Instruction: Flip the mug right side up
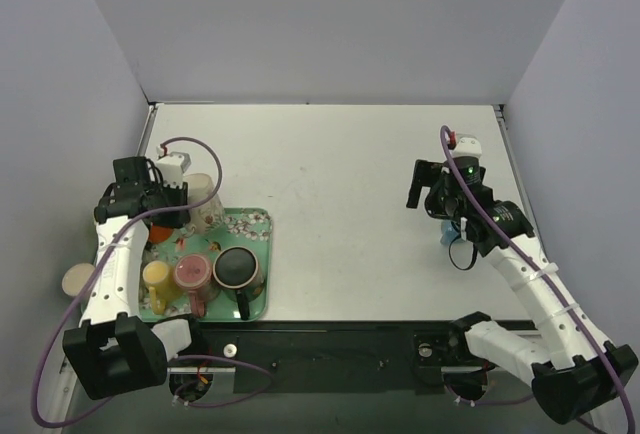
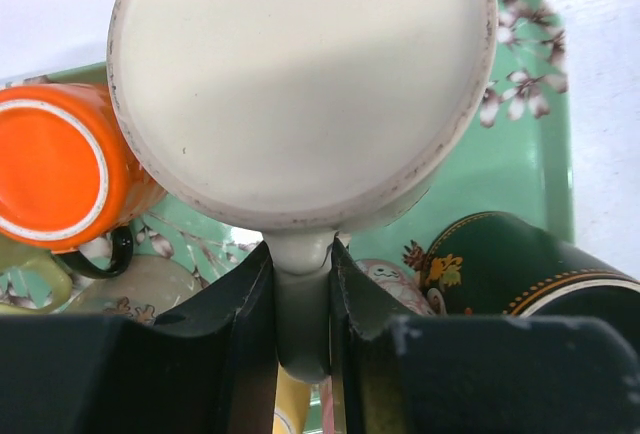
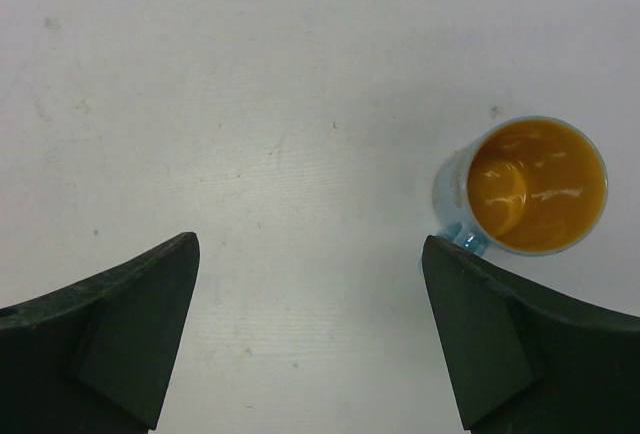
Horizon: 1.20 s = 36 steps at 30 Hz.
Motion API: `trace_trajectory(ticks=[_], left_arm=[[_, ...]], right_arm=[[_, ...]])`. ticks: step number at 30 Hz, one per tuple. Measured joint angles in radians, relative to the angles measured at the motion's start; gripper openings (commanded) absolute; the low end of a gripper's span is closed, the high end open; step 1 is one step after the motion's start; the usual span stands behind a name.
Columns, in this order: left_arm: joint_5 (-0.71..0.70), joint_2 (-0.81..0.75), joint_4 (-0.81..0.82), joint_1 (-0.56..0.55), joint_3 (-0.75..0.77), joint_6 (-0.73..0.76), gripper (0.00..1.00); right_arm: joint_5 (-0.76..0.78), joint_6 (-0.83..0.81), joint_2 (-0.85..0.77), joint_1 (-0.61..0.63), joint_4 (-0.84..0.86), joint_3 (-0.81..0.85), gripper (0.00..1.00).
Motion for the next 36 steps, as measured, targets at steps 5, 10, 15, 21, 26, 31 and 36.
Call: trace_trajectory(ticks=[5, 10, 15, 21, 26, 31, 36], left_arm=[[0.066, 0.0, -0.002, 0.001, 0.024, -0.047, 0.0], [0.186, -0.002, -0.018, 0.001, 0.071, -0.171, 0.0], [0.351, 0.006, 0.014, -0.039, 0.229, -0.401, 0.0], [0.513, -0.002, 0.131, -0.18, 0.331, -0.66, 0.0], [0.64, -0.003, 0.205, -0.252, 0.325, -0.839, 0.0], [0.71, -0.003, 0.309, -0.266, 0.296, -0.946, 0.0], [0.757, -0.011, 0.407, -0.296, 0.198, -1.015, 0.0]], right_arm=[[0.027, 0.001, -0.002, 0.1, 0.0, 0.034, 0.88], [0.032, 0.021, 0.008, 0.273, 0.063, 0.05, 0.88], [-0.061, 0.111, 0.02, 0.452, 0.336, 0.027, 0.89], [-0.107, 0.261, 0.08, 0.586, 0.786, -0.05, 0.87], [-0.111, 0.322, 0.195, 0.649, 1.017, -0.059, 0.84], [-0.098, 0.335, 0.266, 0.655, 1.086, -0.043, 0.77], [-0.094, 0.32, 0.306, 0.655, 1.129, 0.026, 0.48]])
